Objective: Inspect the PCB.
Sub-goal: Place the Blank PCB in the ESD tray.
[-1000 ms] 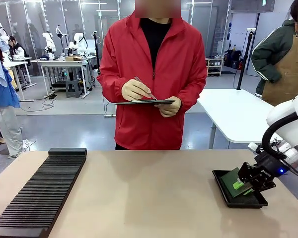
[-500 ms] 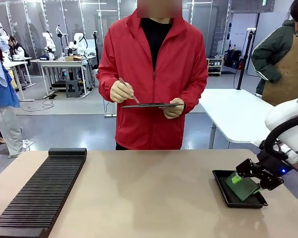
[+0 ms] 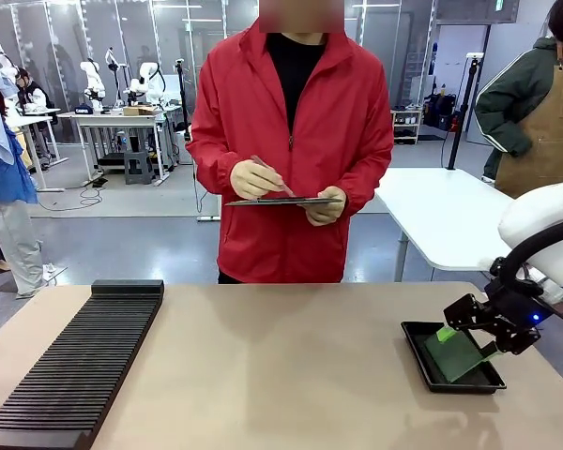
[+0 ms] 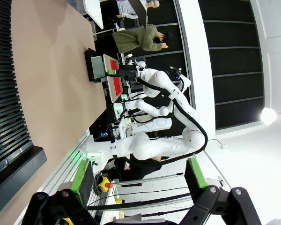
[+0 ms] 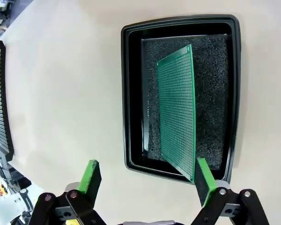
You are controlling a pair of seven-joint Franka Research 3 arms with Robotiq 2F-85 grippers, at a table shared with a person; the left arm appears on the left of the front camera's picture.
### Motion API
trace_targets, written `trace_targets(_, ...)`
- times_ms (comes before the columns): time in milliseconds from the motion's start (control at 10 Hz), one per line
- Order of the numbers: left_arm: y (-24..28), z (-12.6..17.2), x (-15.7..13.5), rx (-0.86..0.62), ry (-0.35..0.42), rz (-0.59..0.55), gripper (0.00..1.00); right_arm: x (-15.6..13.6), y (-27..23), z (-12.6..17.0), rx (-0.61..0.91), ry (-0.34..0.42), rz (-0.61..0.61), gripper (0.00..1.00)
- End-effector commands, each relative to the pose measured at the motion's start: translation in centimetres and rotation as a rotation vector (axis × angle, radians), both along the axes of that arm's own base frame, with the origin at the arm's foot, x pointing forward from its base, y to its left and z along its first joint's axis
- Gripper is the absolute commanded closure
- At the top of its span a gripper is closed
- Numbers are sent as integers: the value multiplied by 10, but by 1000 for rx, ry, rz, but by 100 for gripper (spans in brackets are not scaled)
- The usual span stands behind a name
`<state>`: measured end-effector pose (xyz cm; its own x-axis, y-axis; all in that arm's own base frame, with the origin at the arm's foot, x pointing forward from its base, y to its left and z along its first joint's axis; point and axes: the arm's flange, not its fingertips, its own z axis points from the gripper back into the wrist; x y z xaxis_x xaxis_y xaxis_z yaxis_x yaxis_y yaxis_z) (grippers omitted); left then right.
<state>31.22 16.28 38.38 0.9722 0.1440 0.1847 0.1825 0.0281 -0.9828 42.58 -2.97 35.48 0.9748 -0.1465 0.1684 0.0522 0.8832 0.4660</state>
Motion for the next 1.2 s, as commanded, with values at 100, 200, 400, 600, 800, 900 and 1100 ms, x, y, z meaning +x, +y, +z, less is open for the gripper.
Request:
trace_targets(100, 1, 0, -1, 3, 0, 1, 0, -12, 6, 8, -32, -12, -31, 0)
trace_targets(200, 1, 0, -1, 3, 0, 1, 0, -15, 6, 12, -28, -23, -31, 0)
trace_targets(400, 1, 0, -1, 3, 0, 1, 0, -17, 6, 15, -27, -27, -35, 0)
trace_targets(600, 1, 0, -1, 3, 0, 1, 0, -14, 7, 12, -20, -18, -30, 0)
trace_targets(800, 1, 0, -1, 3, 0, 1, 0, -14, 2, 15, -6, -32, -10, 0)
trace_targets(900, 1, 0, -1, 3, 0, 1, 0, -14, 2, 15, -6, -32, -10, 0)
trace_targets(1100, 1, 0, -1, 3, 0, 1, 0, -14, 2, 15, -6, -32, -10, 0)
